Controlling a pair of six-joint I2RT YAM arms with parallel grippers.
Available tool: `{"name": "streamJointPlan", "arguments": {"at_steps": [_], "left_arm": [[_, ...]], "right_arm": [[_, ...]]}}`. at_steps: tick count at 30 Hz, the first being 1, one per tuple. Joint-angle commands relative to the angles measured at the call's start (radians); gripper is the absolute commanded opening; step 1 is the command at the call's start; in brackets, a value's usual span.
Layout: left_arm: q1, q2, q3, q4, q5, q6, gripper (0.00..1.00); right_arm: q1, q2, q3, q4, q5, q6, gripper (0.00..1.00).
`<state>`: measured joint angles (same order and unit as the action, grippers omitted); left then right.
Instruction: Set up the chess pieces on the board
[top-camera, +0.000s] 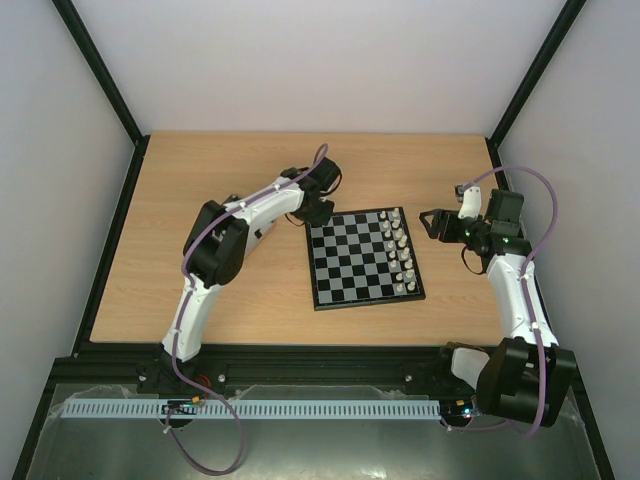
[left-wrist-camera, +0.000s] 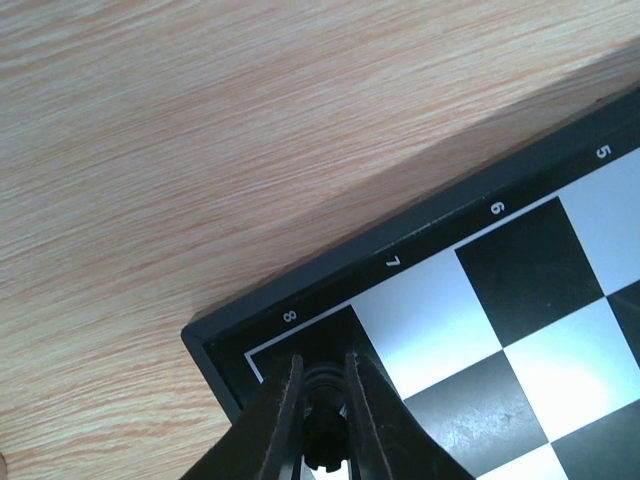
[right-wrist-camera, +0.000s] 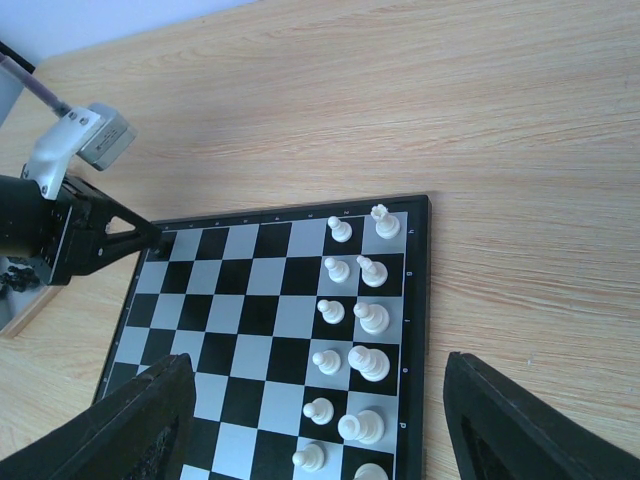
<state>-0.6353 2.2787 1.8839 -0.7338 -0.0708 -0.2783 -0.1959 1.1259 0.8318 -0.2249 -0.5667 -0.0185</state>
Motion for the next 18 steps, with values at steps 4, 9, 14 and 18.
{"name": "streamJointPlan", "arguments": {"at_steps": [4, 9, 14, 18], "left_arm": [[0.017, 0.031, 0.02, 0.017, 0.008, -0.012, 0.05], [0.017, 0.033, 0.018, 0.013, 0.014, -0.013, 0.08], [0.016, 0.008, 0.002, 0.024, 0.03, -0.008, 0.13], [0.013, -0.009, 0.001, 0.025, 0.038, -0.003, 0.13]], "right_arm": [[0.006, 0.005, -0.01, 0.01, 0.001, -0.011, 0.7], [0.005, 0.005, -0.01, 0.011, 0.001, -0.013, 0.7], [0.005, 0.006, -0.012, 0.012, 0.001, -0.014, 0.7], [0.005, 0.008, -0.012, 0.012, 0.001, -0.013, 0.7]]}}
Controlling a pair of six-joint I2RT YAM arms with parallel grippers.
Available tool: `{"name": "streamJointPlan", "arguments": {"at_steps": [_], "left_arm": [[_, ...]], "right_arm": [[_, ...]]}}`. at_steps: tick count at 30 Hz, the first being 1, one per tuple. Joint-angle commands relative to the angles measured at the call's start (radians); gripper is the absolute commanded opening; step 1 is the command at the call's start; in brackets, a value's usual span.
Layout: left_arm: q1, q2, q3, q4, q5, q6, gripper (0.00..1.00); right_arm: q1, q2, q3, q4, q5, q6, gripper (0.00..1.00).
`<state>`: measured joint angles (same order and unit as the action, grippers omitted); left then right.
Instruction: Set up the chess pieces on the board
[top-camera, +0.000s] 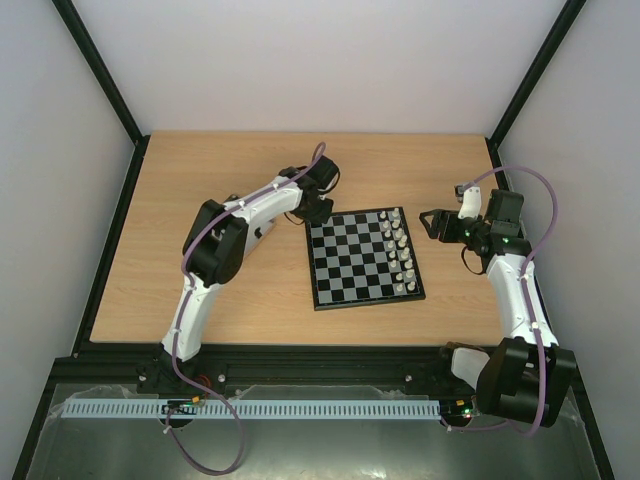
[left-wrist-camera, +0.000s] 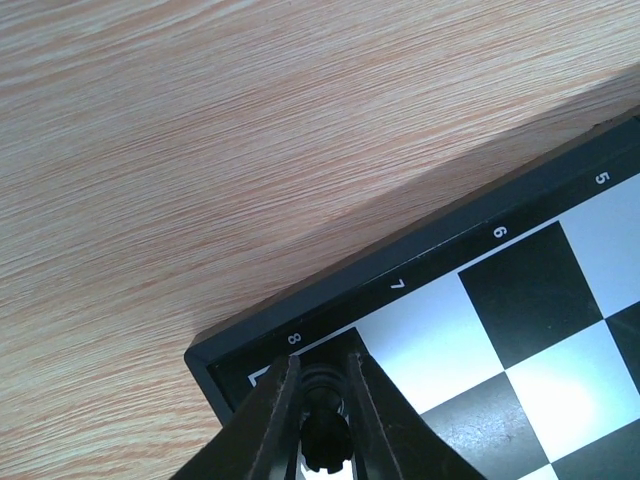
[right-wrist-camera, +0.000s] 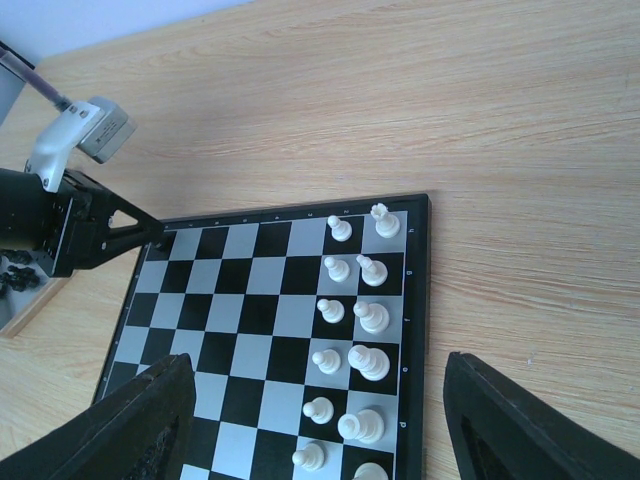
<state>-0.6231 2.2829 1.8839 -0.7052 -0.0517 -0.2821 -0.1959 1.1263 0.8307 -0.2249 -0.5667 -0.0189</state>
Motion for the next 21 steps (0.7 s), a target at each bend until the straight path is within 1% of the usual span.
{"name": "streamJointPlan", "arguments": {"at_steps": [1, 5, 10, 13, 15, 16, 17, 18, 19, 20, 21], "left_arm": [[0.0, -0.015, 0.0, -0.006, 0.02, 0.001, 0.13], [-0.002, -0.026, -0.003, -0.017, 0.012, -0.002, 0.16], [-0.002, -0.069, -0.019, -0.022, -0.016, -0.012, 0.17], [-0.001, -0.131, -0.047, -0.017, -0.045, -0.014, 0.22], [-0.001, -0.191, -0.087, -0.005, -0.062, -0.012, 0.28], [0.002, -0.223, -0.115, 0.007, -0.068, -0.012, 0.32], [0.007, -0.259, -0.146, 0.022, -0.069, -0.012, 0.41], [0.011, -0.299, -0.181, 0.04, -0.071, -0.019, 0.6], [0.015, -0.34, -0.22, 0.063, -0.073, -0.035, 0.93], [0.02, -0.38, -0.254, 0.082, -0.08, -0.046, 0.98], [0.024, -0.412, -0.28, 0.09, -0.101, -0.057, 0.99]], "right_arm": [[0.005, 0.006, -0.011, 0.011, 0.001, -0.013, 0.7], [0.004, 0.006, -0.011, 0.01, 0.002, -0.012, 0.7], [0.004, 0.005, -0.011, 0.011, 0.001, -0.011, 0.7], [0.004, 0.007, -0.01, 0.01, 0.0, -0.011, 0.7], [0.004, 0.007, -0.011, 0.01, 0.0, -0.011, 0.7], [0.004, 0.008, -0.011, 0.01, -0.001, -0.012, 0.7], [0.004, 0.01, -0.011, 0.009, -0.003, -0.011, 0.7], [0.005, 0.01, -0.011, 0.009, -0.003, -0.012, 0.7], [0.004, 0.012, -0.011, 0.01, -0.004, -0.011, 0.7], [0.004, 0.012, -0.01, 0.01, -0.007, -0.011, 0.7], [0.004, 0.013, -0.011, 0.011, -0.007, -0.01, 0.7]]}}
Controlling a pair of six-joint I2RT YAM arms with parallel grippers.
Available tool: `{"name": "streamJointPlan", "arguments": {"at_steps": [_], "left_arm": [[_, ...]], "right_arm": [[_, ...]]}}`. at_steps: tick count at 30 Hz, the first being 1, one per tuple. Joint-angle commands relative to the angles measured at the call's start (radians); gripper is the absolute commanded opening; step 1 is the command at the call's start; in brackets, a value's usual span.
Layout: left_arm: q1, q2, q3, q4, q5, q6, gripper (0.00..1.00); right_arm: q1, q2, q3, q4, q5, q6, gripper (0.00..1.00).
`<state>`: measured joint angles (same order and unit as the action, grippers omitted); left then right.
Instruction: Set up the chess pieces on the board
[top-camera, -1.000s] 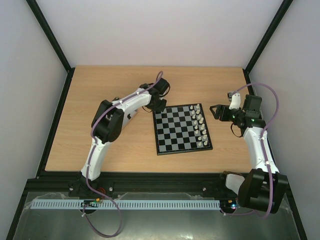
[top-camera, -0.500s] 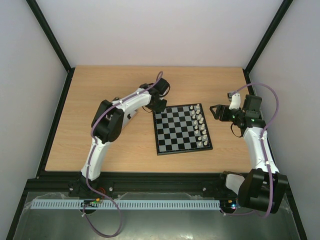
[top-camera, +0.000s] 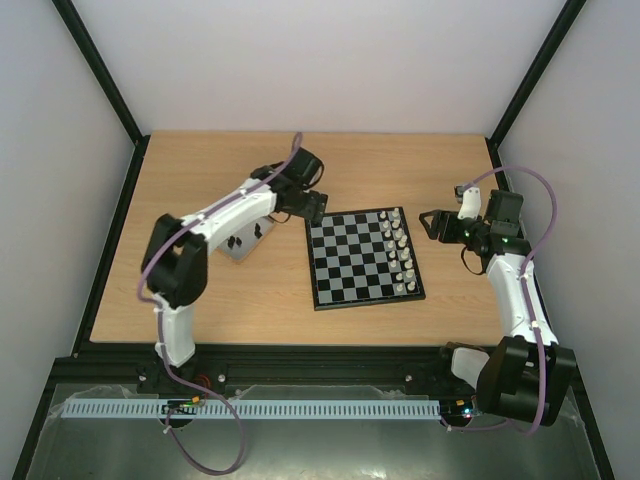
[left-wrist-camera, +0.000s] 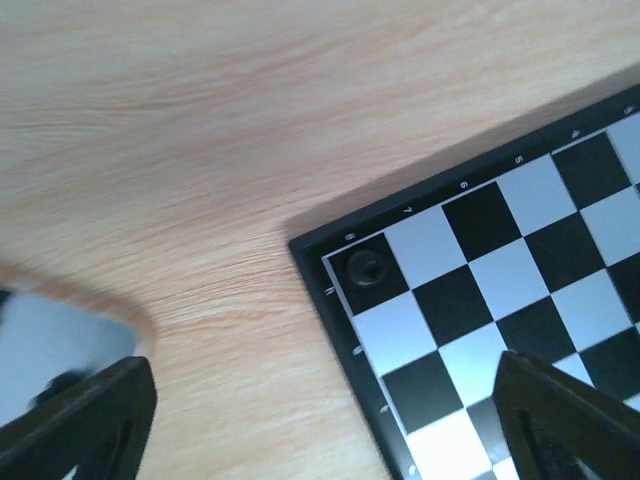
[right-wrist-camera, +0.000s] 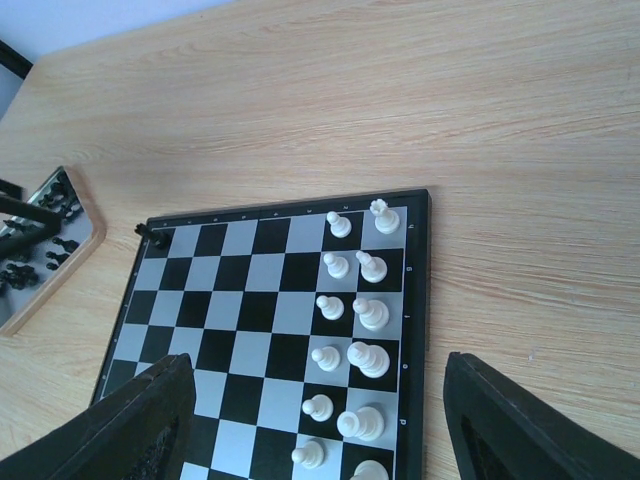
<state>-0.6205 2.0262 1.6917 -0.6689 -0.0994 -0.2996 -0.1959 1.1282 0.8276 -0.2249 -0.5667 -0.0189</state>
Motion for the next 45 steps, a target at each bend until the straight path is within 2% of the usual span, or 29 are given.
{"name": "streamJointPlan", "arguments": {"at_steps": [1, 3, 11, 15, 18, 21, 23, 24, 26, 27, 30, 31, 32, 34, 45], "left_arm": [[0.022, -0.185, -0.107, 0.044, -0.09, -0.051, 0.99], [0.026, -0.228, -0.137, 0.017, -0.148, -0.062, 0.99], [0.083, -0.353, -0.325, 0.022, -0.147, -0.038, 0.99], [0.084, -0.444, -0.456, 0.132, -0.166, 0.015, 0.99], [0.101, -0.529, -0.548, 0.235, -0.164, -0.008, 0.99], [0.119, -0.614, -0.604, 0.293, -0.324, -0.098, 0.99], [0.168, -0.6, -0.583, 0.232, -0.403, -0.219, 0.99], [0.198, -0.573, -0.556, 0.209, -0.362, -0.216, 0.99], [0.24, -0.51, -0.507, 0.196, -0.232, -0.108, 0.98], [0.256, -0.476, -0.485, 0.182, -0.21, -0.101, 0.88], [0.315, -0.374, -0.429, 0.151, -0.019, -0.103, 0.44], [0.322, -0.346, -0.412, 0.14, 0.025, -0.102, 0.33], [0.324, -0.321, -0.404, 0.135, 0.051, -0.099, 0.28], [0.323, -0.294, -0.405, 0.143, 0.093, -0.095, 0.23], [0.312, -0.179, -0.366, 0.135, 0.1, -0.103, 0.23]], "right_arm": [[0.004, 0.011, -0.008, 0.01, -0.006, -0.009, 0.7], [0.005, 0.01, -0.008, 0.01, -0.004, -0.011, 0.7], [0.004, 0.014, -0.012, 0.013, -0.005, -0.007, 0.7], [0.005, 0.022, -0.014, 0.015, -0.013, -0.003, 0.7], [0.004, 0.024, -0.015, 0.013, -0.015, -0.002, 0.7], [0.004, 0.021, -0.016, 0.015, -0.014, -0.001, 0.7], [0.004, 0.022, -0.017, 0.016, -0.015, -0.002, 0.7], [0.004, 0.023, -0.018, 0.017, -0.013, -0.002, 0.7], [0.004, 0.026, -0.017, 0.019, -0.012, -0.001, 0.7], [0.004, 0.029, -0.016, 0.018, -0.011, -0.003, 0.7], [0.004, 0.037, -0.017, 0.015, -0.013, -0.005, 0.7], [0.005, 0.038, -0.017, 0.015, -0.011, -0.006, 0.7], [0.004, 0.039, -0.017, 0.016, -0.011, -0.006, 0.7], [0.004, 0.042, -0.016, 0.015, -0.01, -0.009, 0.7], [0.004, 0.064, -0.007, 0.004, -0.014, -0.022, 0.7]]}}
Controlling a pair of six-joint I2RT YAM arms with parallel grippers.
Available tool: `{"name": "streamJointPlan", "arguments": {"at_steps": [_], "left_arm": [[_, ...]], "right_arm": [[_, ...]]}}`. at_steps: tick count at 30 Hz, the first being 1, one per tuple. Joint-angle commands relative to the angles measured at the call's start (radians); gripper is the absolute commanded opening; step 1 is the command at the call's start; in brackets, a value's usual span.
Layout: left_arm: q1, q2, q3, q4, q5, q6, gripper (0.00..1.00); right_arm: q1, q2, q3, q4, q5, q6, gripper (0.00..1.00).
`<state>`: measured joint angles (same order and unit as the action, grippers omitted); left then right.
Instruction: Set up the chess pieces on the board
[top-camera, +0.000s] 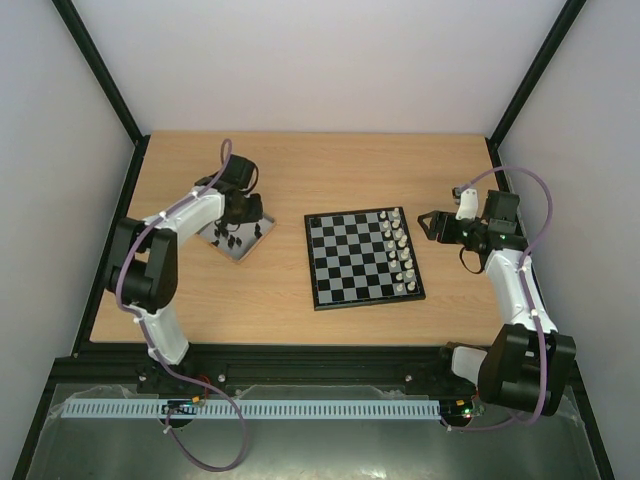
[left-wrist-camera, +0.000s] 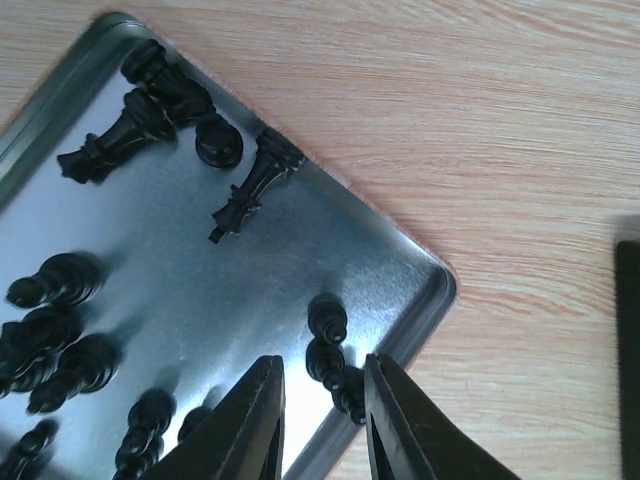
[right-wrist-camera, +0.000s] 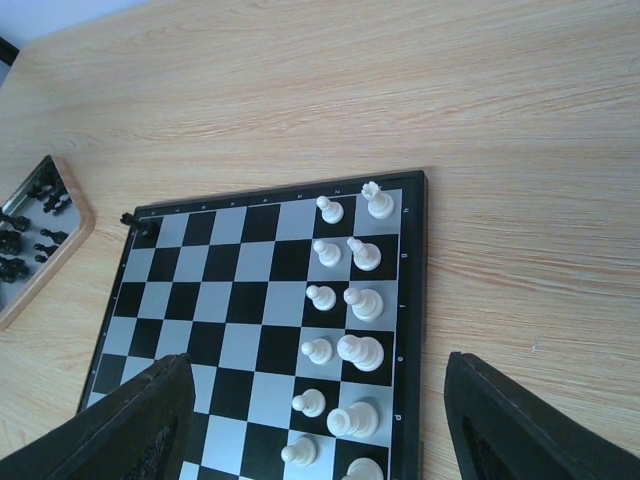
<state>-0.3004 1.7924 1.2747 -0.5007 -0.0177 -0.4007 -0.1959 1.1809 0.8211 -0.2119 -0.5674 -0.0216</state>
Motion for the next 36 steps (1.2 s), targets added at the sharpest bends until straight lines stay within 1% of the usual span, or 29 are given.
{"name": "streamJointPlan", "arguments": {"at_steps": [1, 8, 16, 22, 28, 36], "left_arm": [[-0.011, 0.069, 0.064, -0.043, 0.009, -0.003, 0.23], [-0.023, 0.158, 0.129, -0.094, -0.031, -0.01, 0.26], [-0.03, 0.201, 0.138, -0.082, -0.02, -0.009, 0.21], [-0.033, 0.23, 0.144, -0.083, -0.023, -0.007, 0.2], [-0.036, 0.242, 0.143, -0.078, -0.023, -0.006, 0.17], [-0.036, 0.235, 0.14, -0.05, -0.018, 0.005, 0.12]], "right_arm": [[0.004, 0.011, 0.0, -0.009, -0.014, -0.02, 0.7], [0.005, 0.019, 0.005, -0.013, -0.019, -0.024, 0.7], [0.004, 0.025, 0.008, -0.02, -0.026, -0.028, 0.7], [0.005, 0.025, 0.009, -0.023, -0.026, -0.032, 0.7], [0.004, 0.026, 0.009, -0.023, -0.028, -0.033, 0.7], [0.004, 0.025, 0.011, -0.025, -0.028, -0.035, 0.7]]}}
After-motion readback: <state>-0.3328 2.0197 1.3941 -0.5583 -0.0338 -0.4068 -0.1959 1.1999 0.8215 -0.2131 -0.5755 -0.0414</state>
